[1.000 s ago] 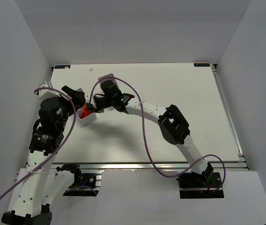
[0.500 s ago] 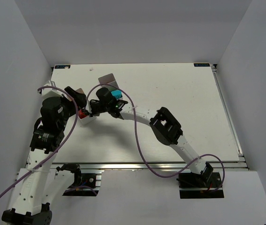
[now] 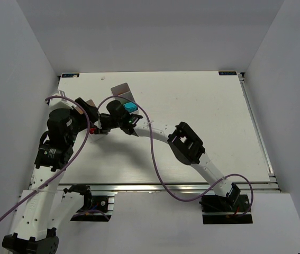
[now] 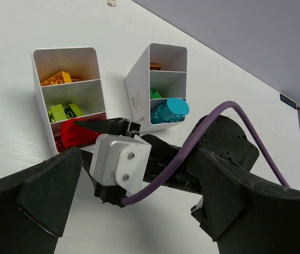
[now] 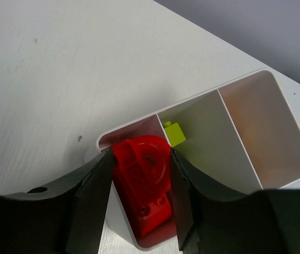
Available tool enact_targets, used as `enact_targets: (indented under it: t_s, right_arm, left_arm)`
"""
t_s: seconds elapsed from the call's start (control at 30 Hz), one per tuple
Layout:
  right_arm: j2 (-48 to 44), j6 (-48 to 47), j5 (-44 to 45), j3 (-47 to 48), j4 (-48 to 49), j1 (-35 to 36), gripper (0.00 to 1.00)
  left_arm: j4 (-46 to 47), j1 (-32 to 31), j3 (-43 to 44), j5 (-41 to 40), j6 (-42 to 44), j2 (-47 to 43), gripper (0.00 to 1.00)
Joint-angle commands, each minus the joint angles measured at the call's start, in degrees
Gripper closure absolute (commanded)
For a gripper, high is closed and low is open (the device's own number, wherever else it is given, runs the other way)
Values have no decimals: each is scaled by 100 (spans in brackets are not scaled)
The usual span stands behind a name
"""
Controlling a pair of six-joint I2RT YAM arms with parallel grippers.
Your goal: Sort the legos into containers by color
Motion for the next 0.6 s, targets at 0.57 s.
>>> enact_targets:
  t_s: [0.57]
  right_arm:
    - [-1704, 1419, 400, -1416, 1227, -292, 46]
  left_arm:
    - [-19, 28, 356, 6, 215, 11, 2]
